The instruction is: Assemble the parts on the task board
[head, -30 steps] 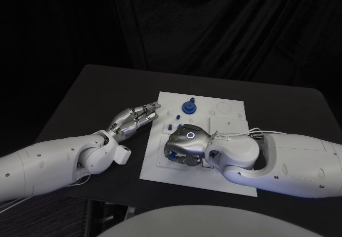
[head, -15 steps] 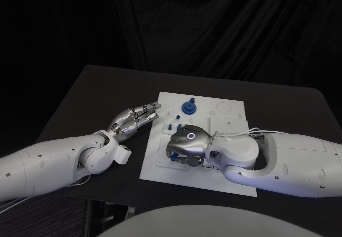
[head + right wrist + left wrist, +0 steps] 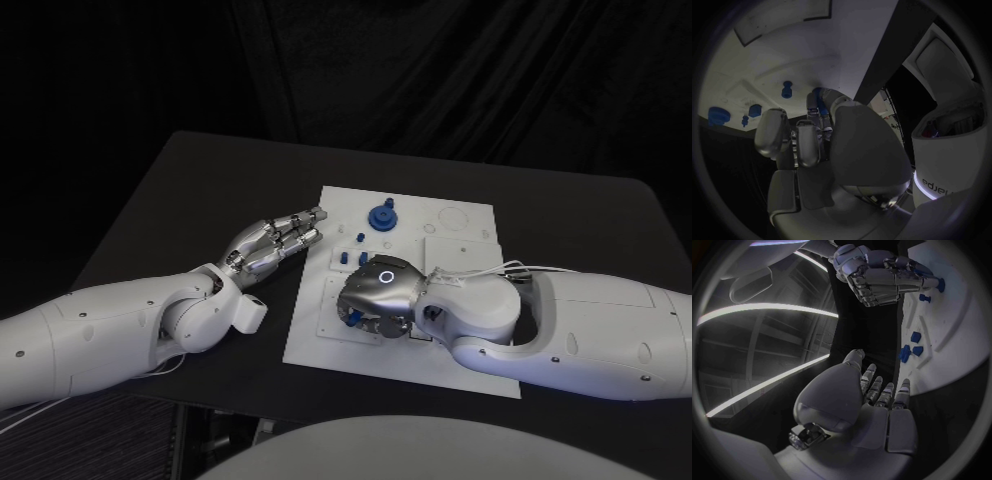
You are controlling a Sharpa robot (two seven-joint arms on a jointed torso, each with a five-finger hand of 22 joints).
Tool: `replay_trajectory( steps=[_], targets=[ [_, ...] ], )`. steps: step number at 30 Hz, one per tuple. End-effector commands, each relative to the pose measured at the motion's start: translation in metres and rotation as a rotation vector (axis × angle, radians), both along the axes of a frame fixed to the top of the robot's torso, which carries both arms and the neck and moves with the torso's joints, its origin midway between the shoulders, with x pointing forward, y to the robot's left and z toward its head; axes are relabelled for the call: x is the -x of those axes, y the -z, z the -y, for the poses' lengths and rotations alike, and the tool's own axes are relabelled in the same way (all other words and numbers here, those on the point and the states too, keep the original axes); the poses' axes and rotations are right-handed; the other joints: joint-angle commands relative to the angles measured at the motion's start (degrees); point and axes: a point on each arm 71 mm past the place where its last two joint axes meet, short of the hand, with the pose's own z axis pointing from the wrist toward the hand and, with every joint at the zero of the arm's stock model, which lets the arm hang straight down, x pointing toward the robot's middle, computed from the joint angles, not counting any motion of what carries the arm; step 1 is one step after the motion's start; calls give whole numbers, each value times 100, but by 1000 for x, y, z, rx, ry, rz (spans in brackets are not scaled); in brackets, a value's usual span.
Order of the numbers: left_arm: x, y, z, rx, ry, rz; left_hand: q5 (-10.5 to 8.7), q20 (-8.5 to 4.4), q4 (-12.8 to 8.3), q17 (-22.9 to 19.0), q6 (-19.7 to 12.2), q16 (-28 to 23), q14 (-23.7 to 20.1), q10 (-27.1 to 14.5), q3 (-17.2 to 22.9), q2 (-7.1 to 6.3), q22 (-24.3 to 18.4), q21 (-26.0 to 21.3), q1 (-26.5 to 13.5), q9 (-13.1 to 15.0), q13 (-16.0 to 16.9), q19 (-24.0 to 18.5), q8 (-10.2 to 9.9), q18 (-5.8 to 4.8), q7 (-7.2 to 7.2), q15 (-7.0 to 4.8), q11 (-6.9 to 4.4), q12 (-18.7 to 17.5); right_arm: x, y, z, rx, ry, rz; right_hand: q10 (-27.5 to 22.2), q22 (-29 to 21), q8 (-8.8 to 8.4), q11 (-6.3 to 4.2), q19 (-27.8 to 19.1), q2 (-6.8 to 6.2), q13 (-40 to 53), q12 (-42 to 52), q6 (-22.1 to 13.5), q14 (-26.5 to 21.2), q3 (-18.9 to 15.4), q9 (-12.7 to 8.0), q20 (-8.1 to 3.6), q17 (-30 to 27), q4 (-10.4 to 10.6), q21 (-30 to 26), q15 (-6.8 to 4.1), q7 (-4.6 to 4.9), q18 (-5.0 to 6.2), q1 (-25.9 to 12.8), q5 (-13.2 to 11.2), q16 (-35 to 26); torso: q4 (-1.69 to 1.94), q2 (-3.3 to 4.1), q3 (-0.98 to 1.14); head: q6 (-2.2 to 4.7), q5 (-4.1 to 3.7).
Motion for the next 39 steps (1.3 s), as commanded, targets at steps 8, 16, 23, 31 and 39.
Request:
replay_trajectory(
  steps=[8,16,23,31,39],
  targets=[
    [1,0,2,22,11,2,-7,33,9,1,-20,-3,6,-9,35,49,9,-17,-8,-1,0,8,28,54,25,48,29,-20,1,7,0,19,6,-5,-287,857,-350,104,-109,-48,12,-189,-448,7,25,528,75,-76,18,-148,86,101,-7,-162,-423,-87,0,-3,-5,-1,9],
    [1,1,2,21,12,0,-23,37,8,0,7,-5,4,-13,47,58,9,-16,-11,3,-1,9,36,54,33,59,36,-23,0,8,1,3,6,-1,-998,778,-622,278,-269,-176,72,-302,-1313,-124,-141,307,157,-243,171,-478,175,-130,45,-411,-1014,-214,1,-4,-4,-1,3],
    [1,1,2,19,9,1,-31,38,9,-2,9,-8,0,-14,50,60,9,-15,-13,3,0,10,38,54,36,55,41,-22,0,5,3,-39,4,12,-1121,783,-625,290,-263,-177,142,-214,-1462,-122,-250,227,182,-220,210,-472,194,-161,46,-450,-1105,-193,2,-8,-2,-1,-12],
    [0,2,1,17,5,2,-39,38,9,-2,-4,-9,-2,-16,52,59,7,-15,-16,2,-1,10,37,53,38,51,43,-28,0,-18,14,-270,-8,96,-1599,797,-625,362,-231,-207,211,-148,-1769,-108,-509,48,223,-185,290,-431,243,-195,35,-401,-1181,-161,-8,-5,2,-1,-26],
    [1,3,1,17,-2,6,-52,35,14,-4,-7,-11,-6,-20,53,52,6,-15,-28,2,-1,10,37,53,34,36,40,-27,-12,-61,40,-489,31,154,-1883,864,-564,365,-116,-196,294,70,-1780,-14,-656,-71,189,27,464,-173,178,-186,-2,-263,-1094,-10,-4,5,10,-1,-20]
  ],
)
